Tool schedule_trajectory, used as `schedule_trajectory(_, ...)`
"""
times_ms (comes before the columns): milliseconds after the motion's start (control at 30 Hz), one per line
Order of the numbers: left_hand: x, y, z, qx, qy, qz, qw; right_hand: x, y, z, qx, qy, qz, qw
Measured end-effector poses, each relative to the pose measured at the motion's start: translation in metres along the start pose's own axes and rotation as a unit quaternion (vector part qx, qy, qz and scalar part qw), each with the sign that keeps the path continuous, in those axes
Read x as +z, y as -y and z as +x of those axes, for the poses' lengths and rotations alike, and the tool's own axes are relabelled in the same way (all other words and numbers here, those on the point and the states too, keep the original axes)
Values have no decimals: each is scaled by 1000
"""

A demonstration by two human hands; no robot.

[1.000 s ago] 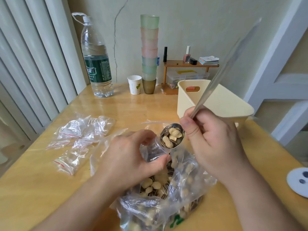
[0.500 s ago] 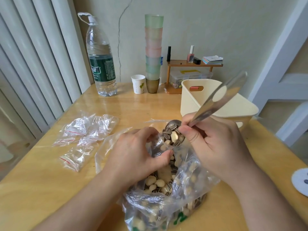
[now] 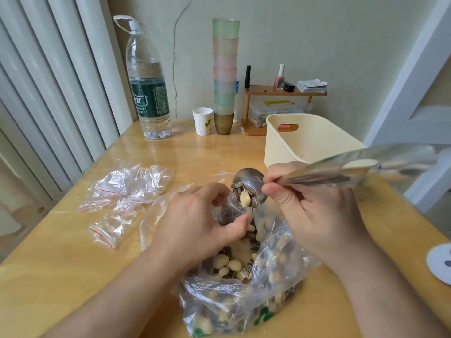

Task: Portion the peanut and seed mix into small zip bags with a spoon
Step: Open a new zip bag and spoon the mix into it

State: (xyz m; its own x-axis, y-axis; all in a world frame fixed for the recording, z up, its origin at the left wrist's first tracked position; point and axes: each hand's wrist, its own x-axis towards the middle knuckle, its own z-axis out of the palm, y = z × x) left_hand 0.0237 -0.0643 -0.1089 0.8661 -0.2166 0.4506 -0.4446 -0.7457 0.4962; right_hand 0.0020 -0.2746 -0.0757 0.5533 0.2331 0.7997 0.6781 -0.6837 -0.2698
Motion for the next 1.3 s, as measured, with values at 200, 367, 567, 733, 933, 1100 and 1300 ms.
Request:
schedule_trajectory(200,-3,-1,1,-14,-7,-8,1000,-1,5,0,1,9,18,1000)
schedule_trajectory(367,-6,0,1,-24,1,-12,1000,-1,4,-1,-1,27,14,1000)
schedule_trajectory(567,-6,2,-1,-4,-2,-12,1000,-1,1,-1,19,14,24,999)
schedule_trajectory(733,-3,6,-4,16,-5,-7,1000,-3,-7,-2,14,-22,-6,1000)
schedule_trajectory(933,-1,9,-5,37,18,-3,999,-1,-11,-5,71,-42,-24,996)
schedule_trajectory(1100,2,13,-6,60,20,-44,997,1,-10,-5,78,-33,-10,996)
schedule_trajectory(1300,1,20,-8,55,48,-101,992,1,-10,-7,101,-35,0,994)
